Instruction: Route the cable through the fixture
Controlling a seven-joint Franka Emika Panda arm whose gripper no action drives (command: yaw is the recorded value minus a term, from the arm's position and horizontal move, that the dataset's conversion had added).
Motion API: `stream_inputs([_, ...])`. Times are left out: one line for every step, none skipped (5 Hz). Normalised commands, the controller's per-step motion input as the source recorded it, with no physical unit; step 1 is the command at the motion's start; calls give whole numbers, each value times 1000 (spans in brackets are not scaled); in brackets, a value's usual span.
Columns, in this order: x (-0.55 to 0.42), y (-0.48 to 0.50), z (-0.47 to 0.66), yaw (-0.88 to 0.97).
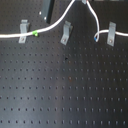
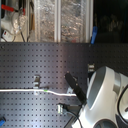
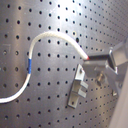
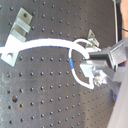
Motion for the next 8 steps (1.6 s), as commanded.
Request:
stream_inputs([14,15,24,0])
stream_inputs([-94,-91,500,0])
stream_inputs([-224,-169,630,-66])
stream_inputs([-443,-55,309,-451])
stream_inputs([-488,67,109,-680])
stream_inputs([-371,87,7,-294])
stream_inputs([-375,57,9,-188])
stream_inputs([-309,-8,17,-268])
